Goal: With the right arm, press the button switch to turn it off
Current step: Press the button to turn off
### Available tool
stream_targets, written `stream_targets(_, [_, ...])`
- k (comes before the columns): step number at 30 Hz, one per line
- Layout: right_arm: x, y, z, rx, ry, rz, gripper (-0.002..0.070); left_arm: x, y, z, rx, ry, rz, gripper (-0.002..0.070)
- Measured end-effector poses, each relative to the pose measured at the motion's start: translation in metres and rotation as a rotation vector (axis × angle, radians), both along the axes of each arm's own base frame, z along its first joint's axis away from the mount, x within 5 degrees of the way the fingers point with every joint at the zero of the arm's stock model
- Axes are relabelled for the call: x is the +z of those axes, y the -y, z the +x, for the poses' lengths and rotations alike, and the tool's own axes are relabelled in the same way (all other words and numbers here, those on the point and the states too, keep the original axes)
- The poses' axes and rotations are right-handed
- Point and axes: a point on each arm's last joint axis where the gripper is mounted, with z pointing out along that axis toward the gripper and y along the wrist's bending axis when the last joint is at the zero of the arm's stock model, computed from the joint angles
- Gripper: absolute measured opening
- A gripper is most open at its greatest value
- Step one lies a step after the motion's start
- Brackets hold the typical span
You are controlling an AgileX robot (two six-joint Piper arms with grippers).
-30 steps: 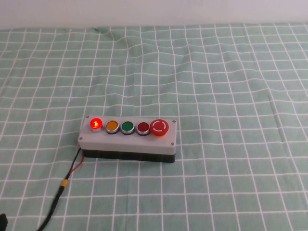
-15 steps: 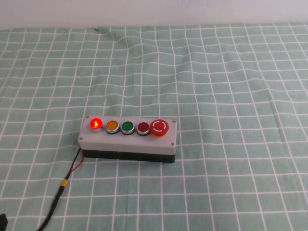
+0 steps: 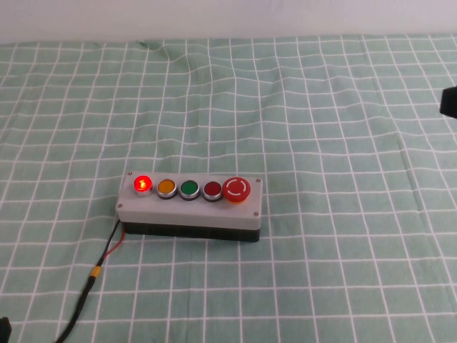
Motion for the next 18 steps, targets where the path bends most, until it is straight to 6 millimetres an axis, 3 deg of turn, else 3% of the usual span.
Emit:
stream_targets(7, [0.004,-0.033,0.037,0.148,-0.002,-0.033,-0.0016,0.0,0.0,0.0,0.0,0.0,0.0,-0.0003])
stream_targets(14, [0.015,-0.1,0.055,0.295,0.03,-0.214,-0.0016,0.0,0.0,0.0,0.0,0.0,0.0,-0.0003])
stream_targets(18, [0.007,-0.146,0.062,0.326,-0.004,-0.372,-0.0016,0.0,0.0,0.0,0.0,0.0,0.0,-0.0003])
